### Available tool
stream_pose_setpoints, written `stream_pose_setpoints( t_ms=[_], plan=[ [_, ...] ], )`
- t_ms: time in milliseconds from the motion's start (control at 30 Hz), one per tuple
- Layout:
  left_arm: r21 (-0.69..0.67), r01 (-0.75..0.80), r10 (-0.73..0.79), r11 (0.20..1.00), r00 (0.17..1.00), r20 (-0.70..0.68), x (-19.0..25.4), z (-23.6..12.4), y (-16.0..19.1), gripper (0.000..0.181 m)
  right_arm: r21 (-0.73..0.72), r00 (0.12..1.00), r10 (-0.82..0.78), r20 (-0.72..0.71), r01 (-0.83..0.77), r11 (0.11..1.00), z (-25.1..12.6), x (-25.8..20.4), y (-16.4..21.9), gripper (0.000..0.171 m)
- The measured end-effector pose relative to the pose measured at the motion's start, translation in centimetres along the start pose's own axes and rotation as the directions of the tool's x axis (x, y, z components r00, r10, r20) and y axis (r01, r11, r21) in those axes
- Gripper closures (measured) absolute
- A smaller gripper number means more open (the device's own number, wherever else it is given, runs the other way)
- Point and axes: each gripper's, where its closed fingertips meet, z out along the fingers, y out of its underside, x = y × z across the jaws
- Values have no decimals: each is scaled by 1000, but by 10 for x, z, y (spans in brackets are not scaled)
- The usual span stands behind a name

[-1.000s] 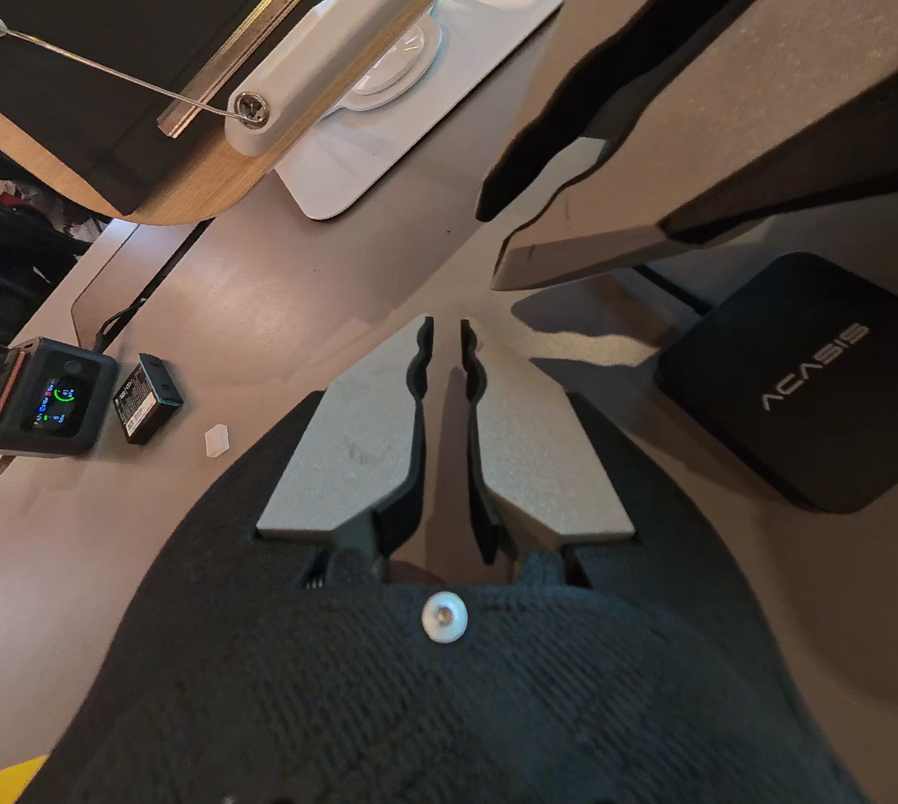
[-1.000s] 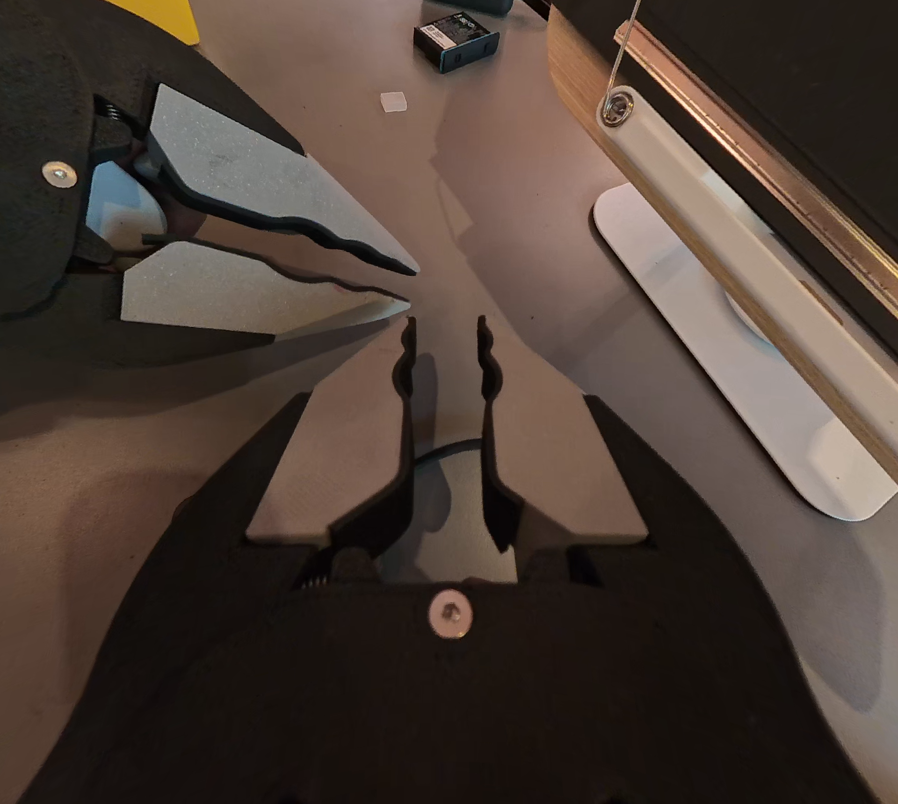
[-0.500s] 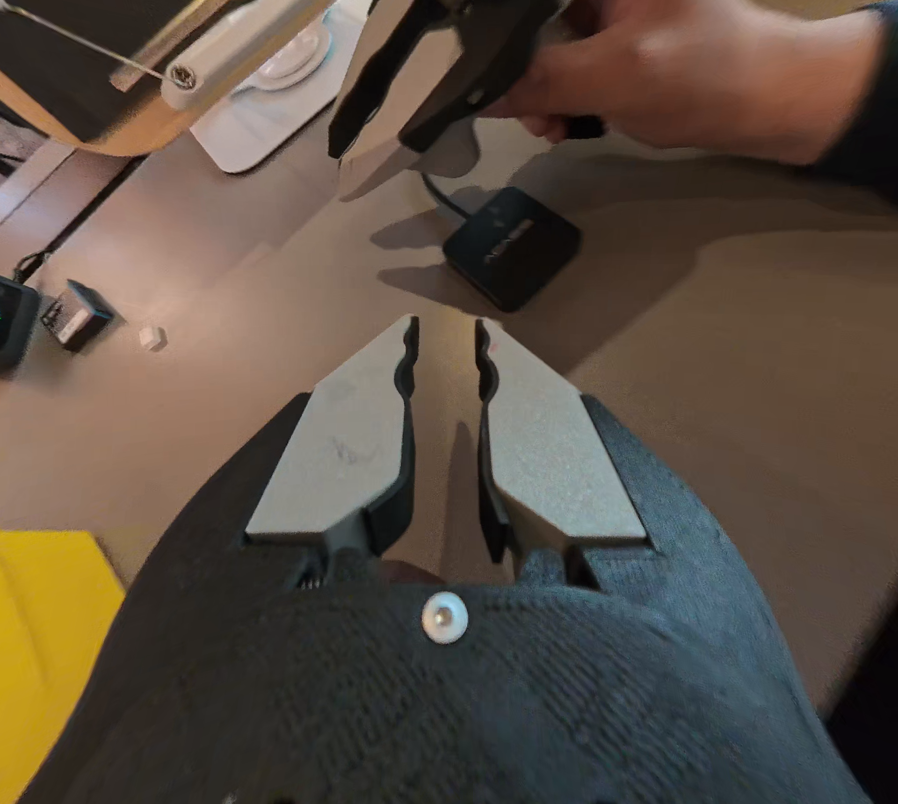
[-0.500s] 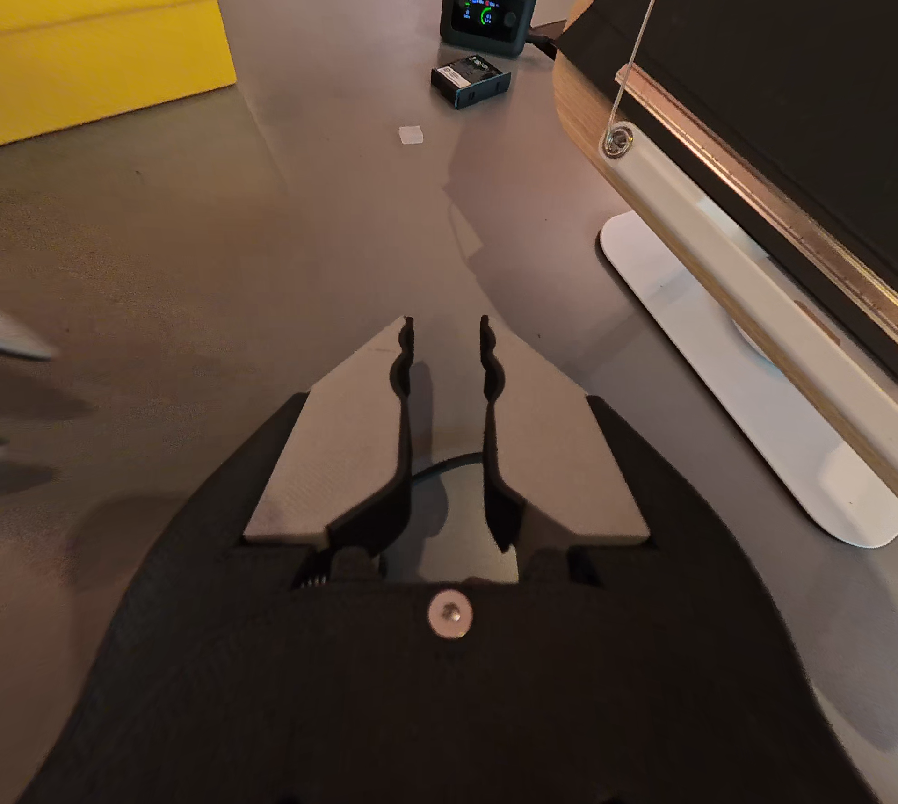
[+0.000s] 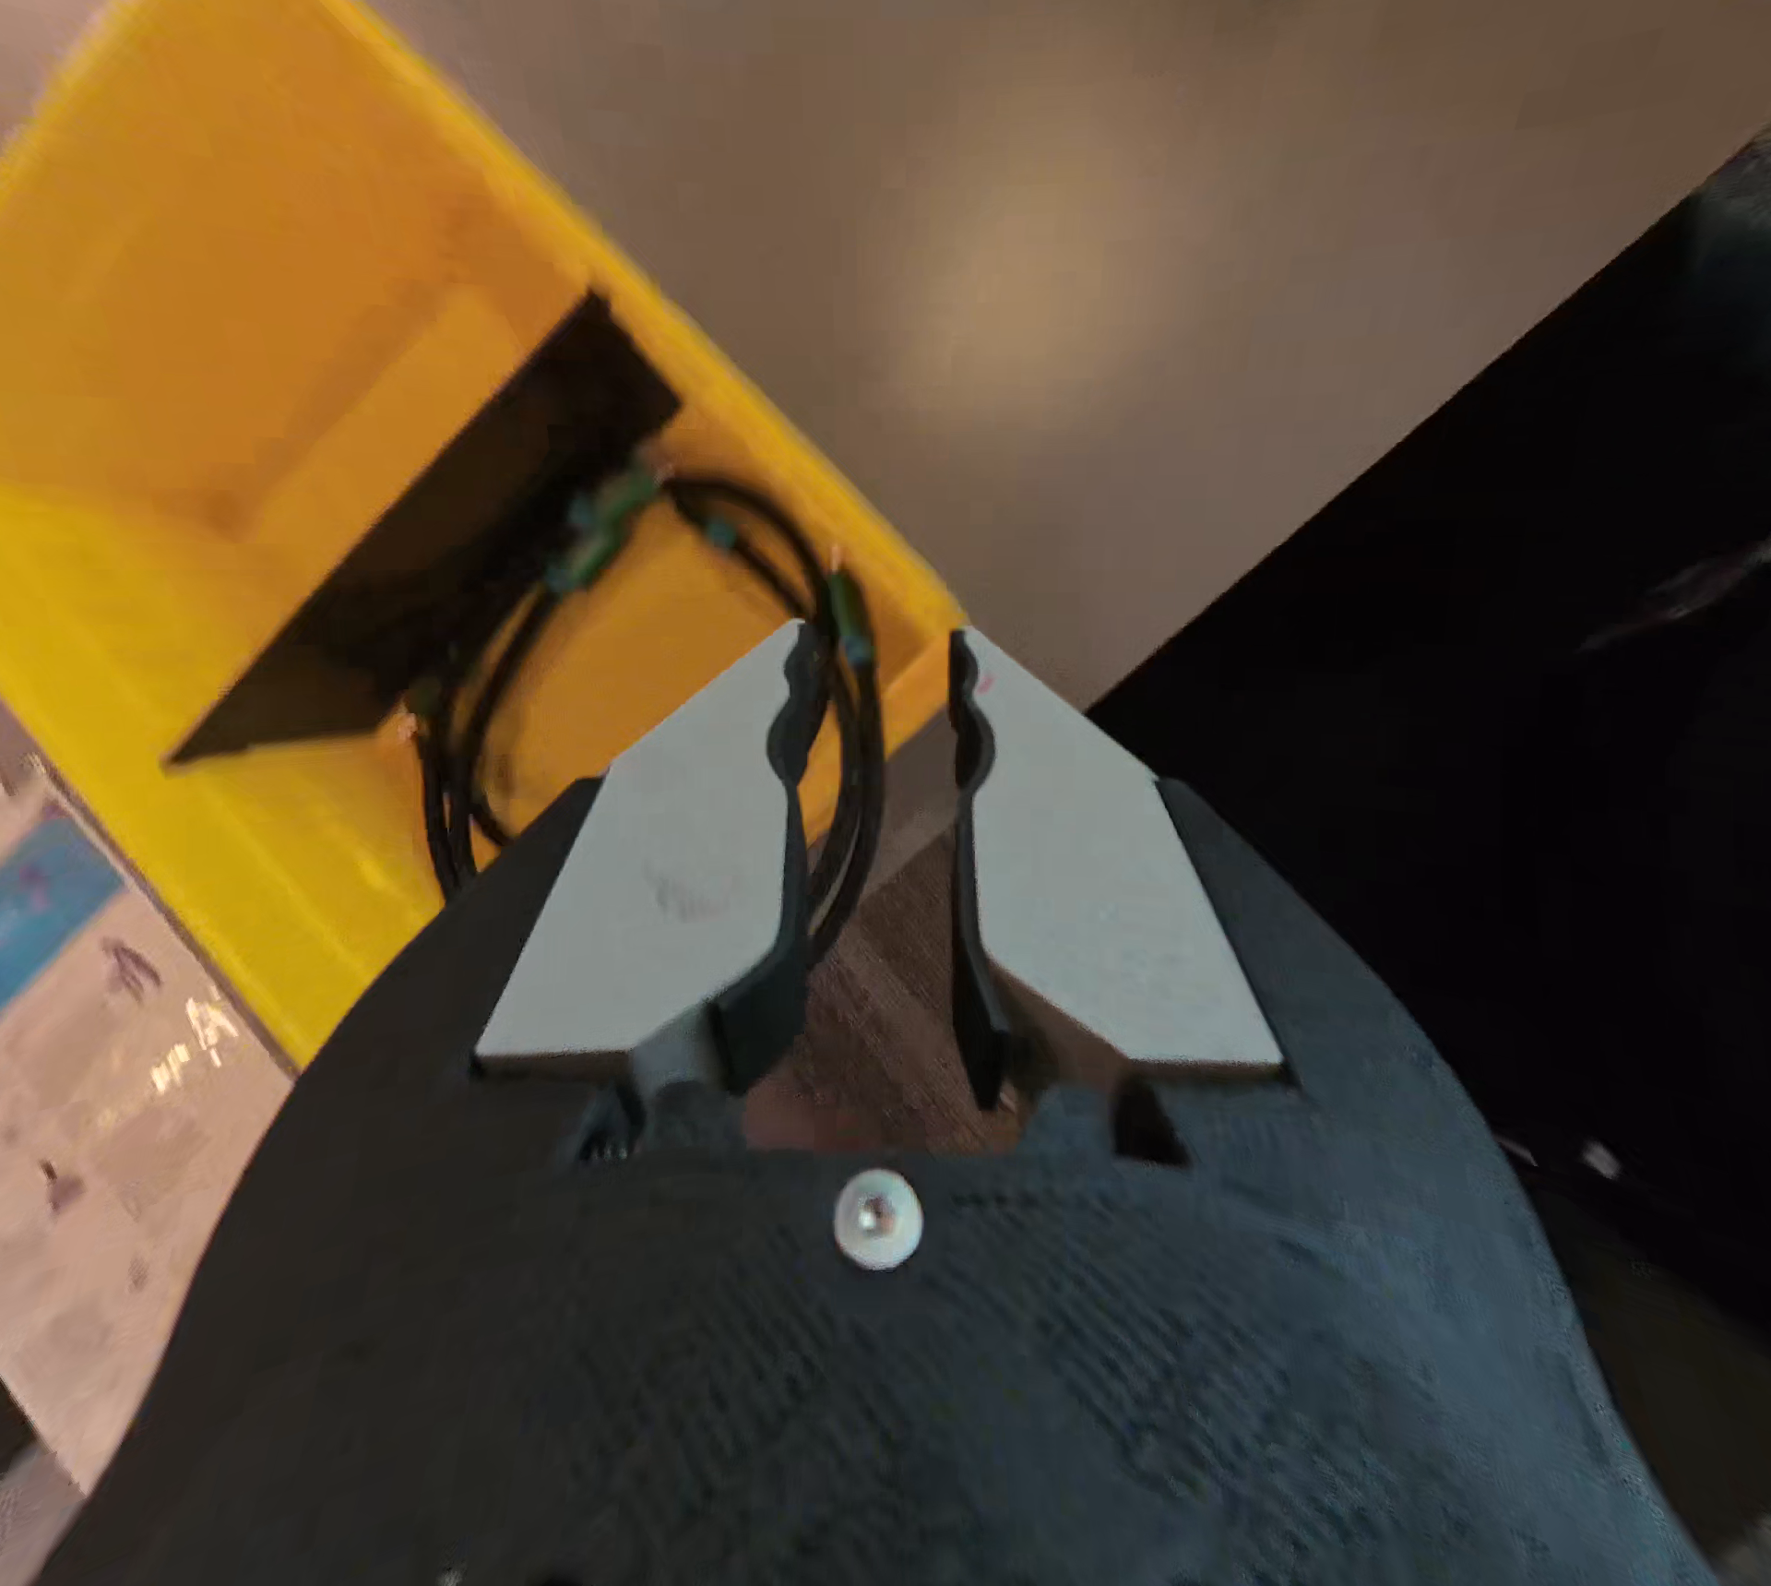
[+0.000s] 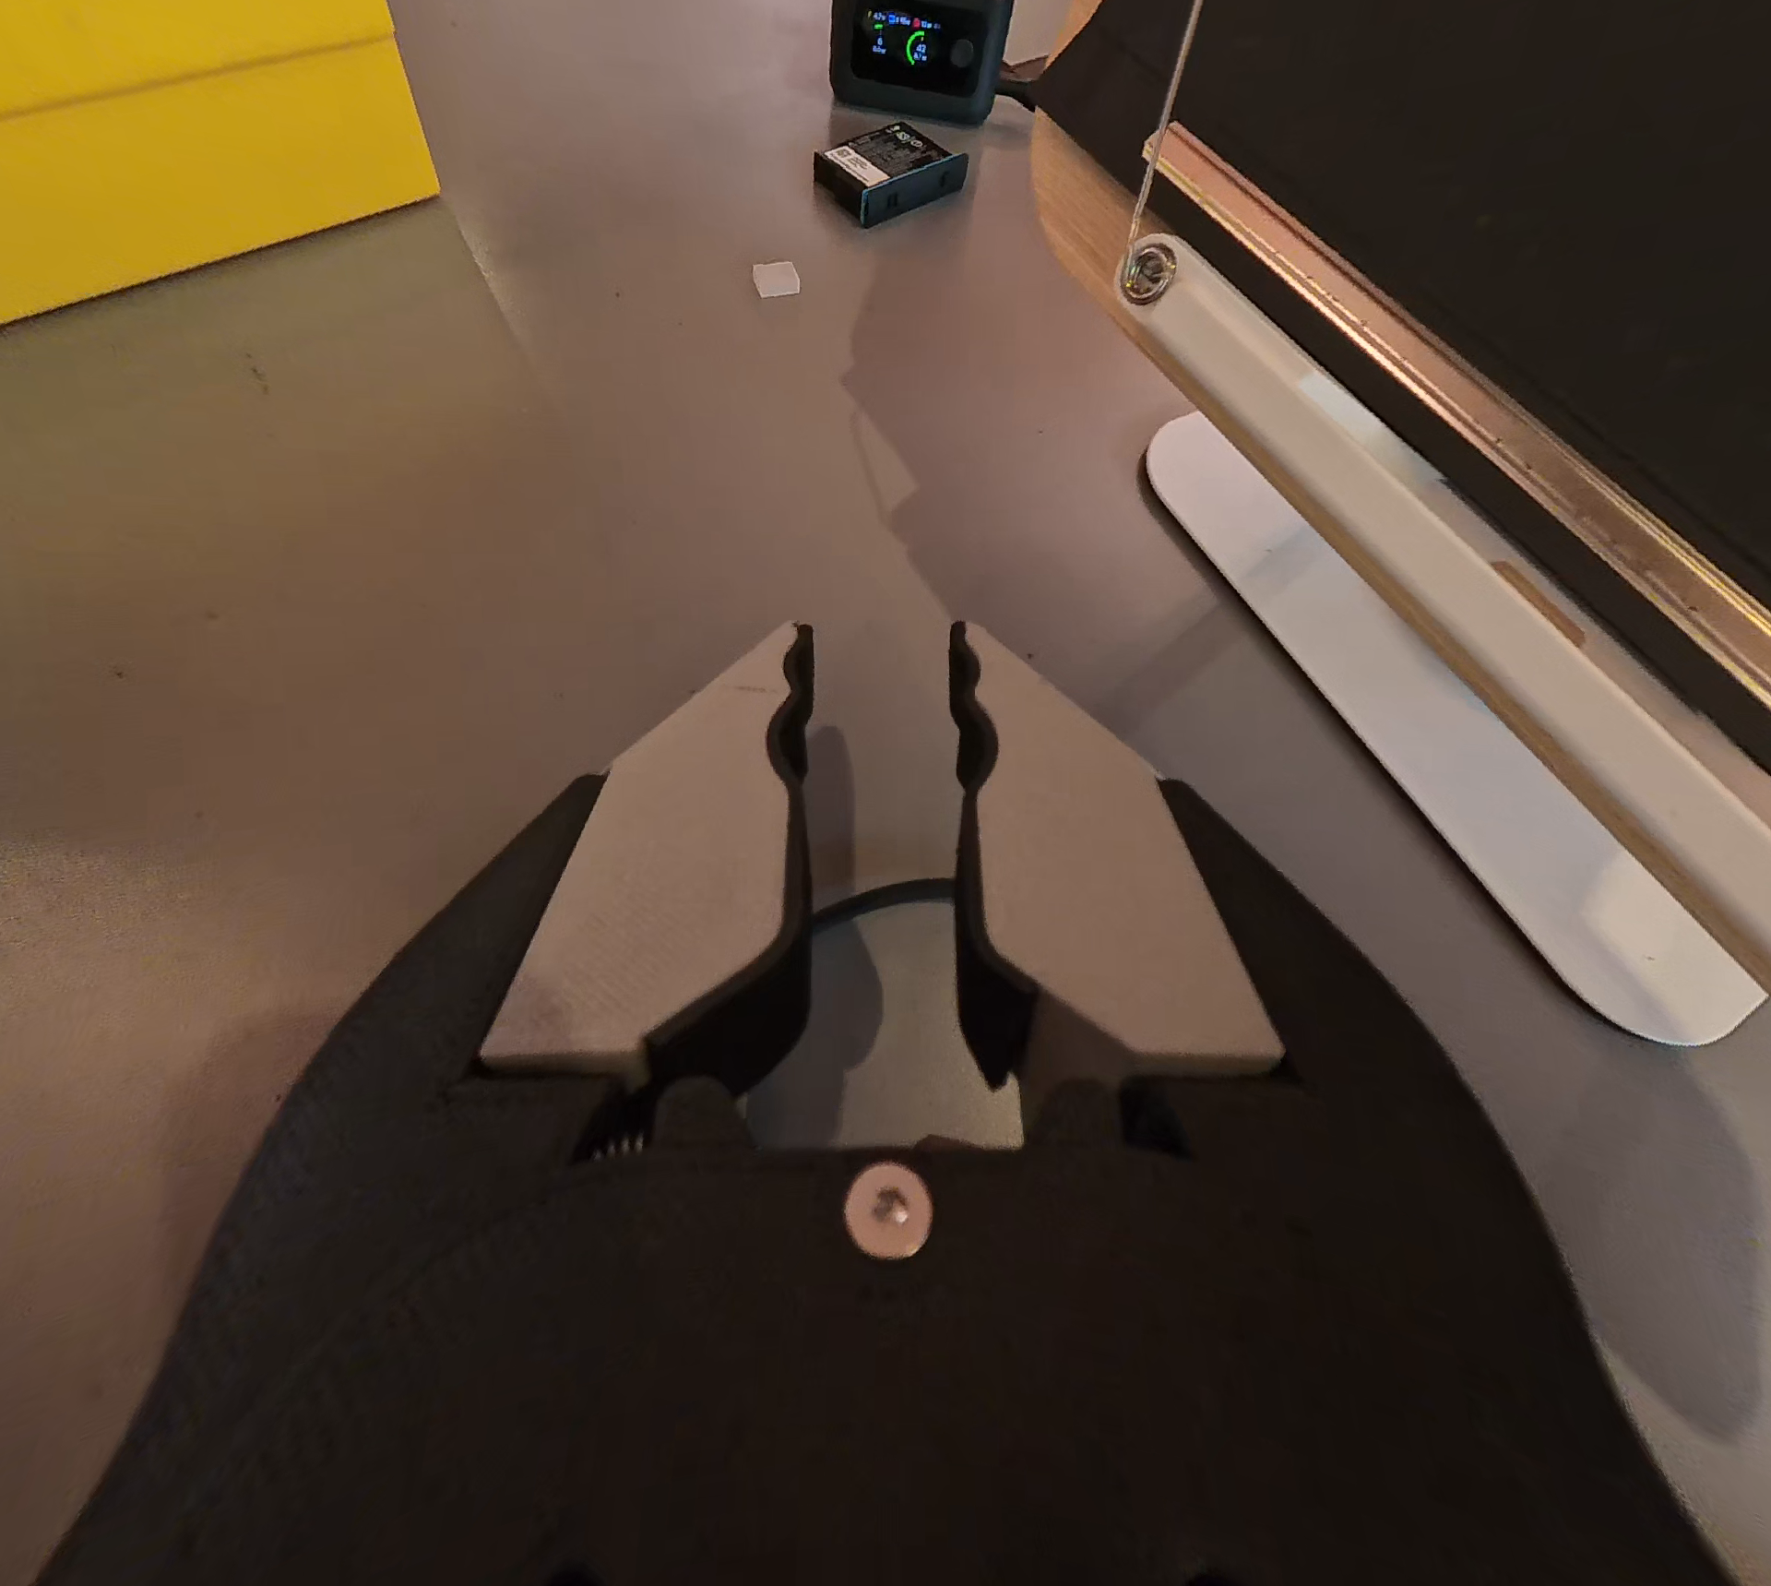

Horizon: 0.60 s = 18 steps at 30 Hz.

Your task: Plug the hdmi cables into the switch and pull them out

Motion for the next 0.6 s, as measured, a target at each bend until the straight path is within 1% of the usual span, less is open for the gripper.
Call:
stream_pose_setpoints(
  t_ms=[33, 133, 233, 300, 367, 400, 533, 600],
  plan=[
    [-45, 32, -32, 999, 999, -5, -7, 3, 16, 156, -3, 1000, -3, 0, 3, 1000, 0, 0, 0, 146],
    [-182, 96, -104, 979, 994, -33, -20, 16, 61, 155, -4, 1000, -16, -6, 16, 1000, -1, -1, 0, 146],
    [-231, 141, -168, 963, 981, -101, -21, 26, 81, 156, -1, 1000, -19, -12, 19, 1000, -3, -1, 0, 146],
    [-219, 168, -208, 961, 962, -178, -16, 30, 82, 161, 2, 1000, -14, -12, 14, 1000, -4, 0, 0, 146],
    [-217, 186, -241, 958, 935, -260, -10, 29, 80, 175, 1, 1000, -8, -11, 8, 1000, -4, 1, 0, 146],
    [-217, 187, -242, 958, 934, -264, -11, 28, 79, 176, 0, 1000, -5, -11, 5, 1000, -4, 2, 0, 146],
    [-161, 183, -214, 970, 955, -205, -27, 16, 64, 176, 0, 1000, -7, -12, 7, 1000, -3, 2, 0, 146],
    [-104, 185, -197, 977, 972, -126, -45, 4, 51, 175, -3, 1000, -10, -13, 10, 1000, -3, 3, 0, 146]
  ],
)
